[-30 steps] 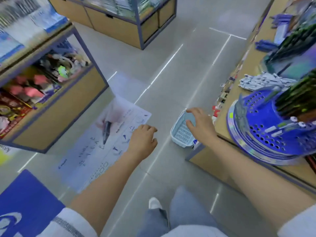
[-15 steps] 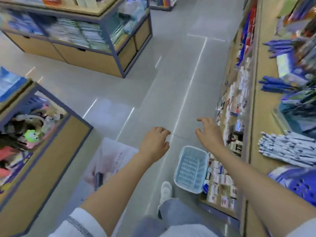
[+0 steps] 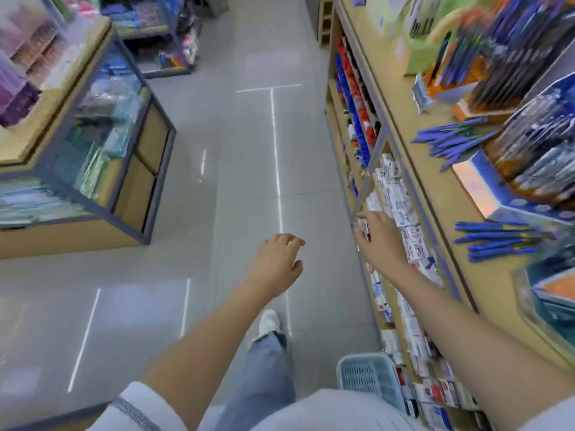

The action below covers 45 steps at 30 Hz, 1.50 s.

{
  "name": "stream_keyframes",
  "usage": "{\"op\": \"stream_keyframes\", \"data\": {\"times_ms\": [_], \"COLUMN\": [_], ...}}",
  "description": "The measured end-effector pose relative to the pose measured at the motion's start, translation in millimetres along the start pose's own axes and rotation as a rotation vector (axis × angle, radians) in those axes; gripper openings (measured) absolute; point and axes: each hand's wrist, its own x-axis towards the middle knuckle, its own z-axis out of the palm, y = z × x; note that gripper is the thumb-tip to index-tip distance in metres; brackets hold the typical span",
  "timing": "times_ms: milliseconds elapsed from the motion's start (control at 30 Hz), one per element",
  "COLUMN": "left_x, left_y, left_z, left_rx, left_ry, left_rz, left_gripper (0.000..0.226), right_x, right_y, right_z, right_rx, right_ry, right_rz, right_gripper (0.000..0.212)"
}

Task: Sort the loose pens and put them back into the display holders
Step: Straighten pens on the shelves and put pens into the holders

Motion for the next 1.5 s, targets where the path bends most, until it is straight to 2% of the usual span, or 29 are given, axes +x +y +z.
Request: {"op": "stream_keyframes", "data": {"times_ms": [133,300,400,633,800,933,1067,1167,1267,1367,1500], "left_x": [119,245,320,482,573,638,704,755,808,853,916], "left_y": [-38,-37,-26,10,23,24,14,-2,-26,-51,-78], "left_z": [-46,-90,-104,-127,-142,-147,-152,-159,-179,-199,-219], "left_rx": [0.07,0.13,0.157,0.149,0.159,0.214,0.261,0.341,0.405,0.424,0.424], "left_ry": [-0.025,-0.097,-0.115,-0.179,-0.228,-0.259,-0.269,-0.292,-0.305,-0.291,-0.274], "left_rz": [0.148,0.316,0.394,0.455,0.507,0.544,0.648,0.728,0.82,0.867,0.851], "left_gripper": [0.05,0.054,0.059,0.062,0.065,0.067,0.068,0.07,0.074,0.074,0.07], "right_x": [94,179,236,379,452,485,530,572,625,669,711], "right_y": [-9,-2,14,52,74,76,73,62,46,32,28], "right_z": [-3,-29,-42,-75,-85,-86,-91,-87,-75,-68,-60], "right_rx": [0.012,0.015,-0.022,-0.14,-0.191,-0.261,-0.269,-0.208,-0.186,-0.171,-0.202], "right_ry": [0.077,0.125,0.132,0.04,-0.064,-0.1,-0.02,0.054,0.109,0.106,0.112], "right_rz": [0.118,0.257,0.277,0.262,0.252,0.308,0.443,0.435,0.383,0.445,0.539], "right_gripper": [0.04,0.04,0.04,0.05,0.054,0.046,0.036,0.033,0.045,0.056,0.051]}}
